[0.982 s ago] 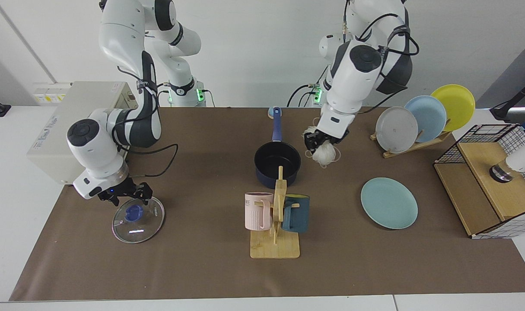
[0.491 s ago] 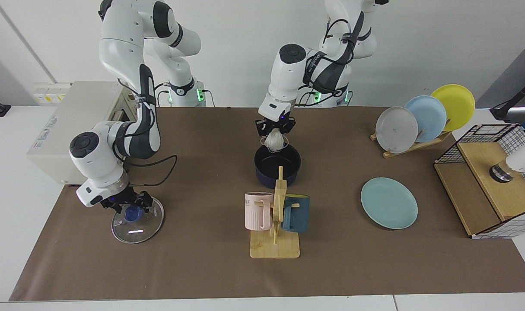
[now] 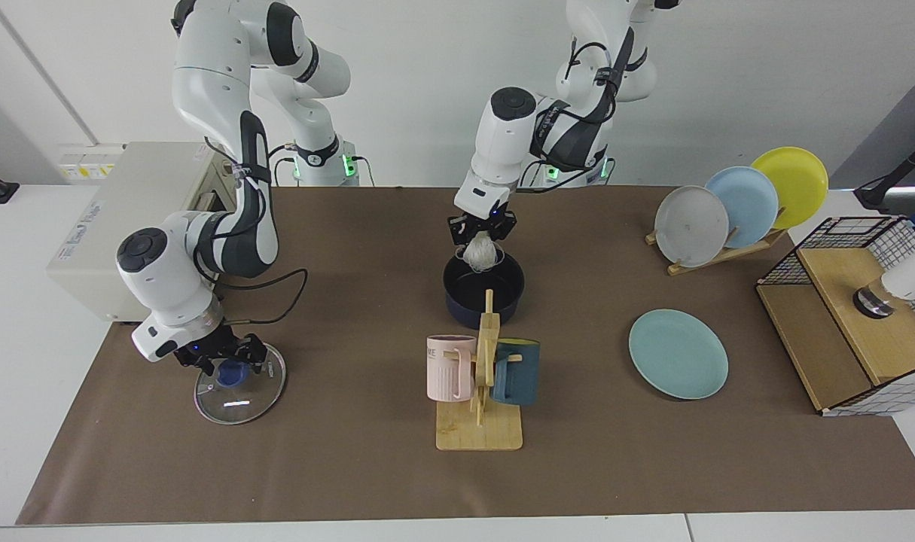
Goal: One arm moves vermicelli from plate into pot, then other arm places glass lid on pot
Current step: 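Lift the vermicelli with the left gripper while the right gripper grasps the lid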
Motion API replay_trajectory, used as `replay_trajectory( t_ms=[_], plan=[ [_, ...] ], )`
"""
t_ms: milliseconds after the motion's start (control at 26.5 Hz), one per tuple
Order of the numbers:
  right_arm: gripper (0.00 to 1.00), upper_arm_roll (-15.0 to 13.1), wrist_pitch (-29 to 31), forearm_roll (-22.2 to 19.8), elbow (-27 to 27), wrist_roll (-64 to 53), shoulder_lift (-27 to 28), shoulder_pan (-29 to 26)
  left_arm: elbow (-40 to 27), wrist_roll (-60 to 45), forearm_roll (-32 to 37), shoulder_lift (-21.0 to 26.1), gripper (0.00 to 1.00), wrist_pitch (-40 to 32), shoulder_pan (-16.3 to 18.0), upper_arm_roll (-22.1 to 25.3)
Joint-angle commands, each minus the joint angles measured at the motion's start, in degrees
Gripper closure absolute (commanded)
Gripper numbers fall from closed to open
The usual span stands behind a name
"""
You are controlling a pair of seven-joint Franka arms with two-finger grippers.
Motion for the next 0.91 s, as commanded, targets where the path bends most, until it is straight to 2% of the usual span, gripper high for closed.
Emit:
replay_trajectory(
  t_ms=[0,38,151,189,264,605,642,680,718,756,793,869],
  plan=[
    [0.07,0.3,1.8,1.9,-0.6,-2.7,0.7,-0.4,-0.2,-2.2,1.7,2.5,1.00,2.6,-0.4,0.3],
    [0.18,0.3,1.8,1.9,-0.6,-2.8,0.7,-0.4,-0.3,-2.2,2.0,2.8,1.00,2.9,-0.3,0.3],
    [0.69,0.3,1.8,1.5,-0.2,-3.0,0.7,-0.7,-0.3,-2.2,2.9,3.7,1.00,3.4,0.1,0.3],
    [0.83,0.3,1.8,1.4,0.0,-3.3,0.7,-0.7,-0.2,-2.2,2.9,3.9,1.00,3.5,0.1,0.4],
    [0.99,0.2,1.8,1.1,0.1,-3.5,0.7,-0.4,-0.3,-2.3,3.0,4.1,1.00,3.9,0.1,0.4],
    [1.00,0.2,0.6,1.2,2.5,-3.4,0.8,0.4,-0.5,-3.9,3.0,5.8,1.00,6.8,0.2,0.7],
    [1.00,0.3,0.5,1.1,2.7,-3.4,0.7,0.4,-0.5,-4.0,3.0,5.8,0.96,6.8,0.3,0.7],
    [1.00,0.3,0.4,1.0,2.8,-3.4,0.6,0.4,-0.5,-4.0,3.0,5.9,0.82,6.8,0.3,0.7],
    [1.00,0.3,0.1,1.0,2.8,-3.4,0.5,0.4,-0.3,-4.1,3.0,6.0,0.59,6.7,0.3,0.7],
    [1.00,0.3,-0.1,1.0,2.8,-3.4,0.3,0.4,-0.2,-4.2,3.0,6.1,0.22,6.7,0.3,0.7],
    [1.00,0.3,-0.1,0.9,2.8,-3.5,0.2,0.4,-0.2,-4.2,2.9,6.1,0.00,6.5,0.3,0.7],
    [1.00,0.4,-0.3,0.9,2.8,-3.5,-0.1,0.4,-0.1,-4.2,2.8,6.2,0.00,6.1,0.4,0.7]
  ],
)
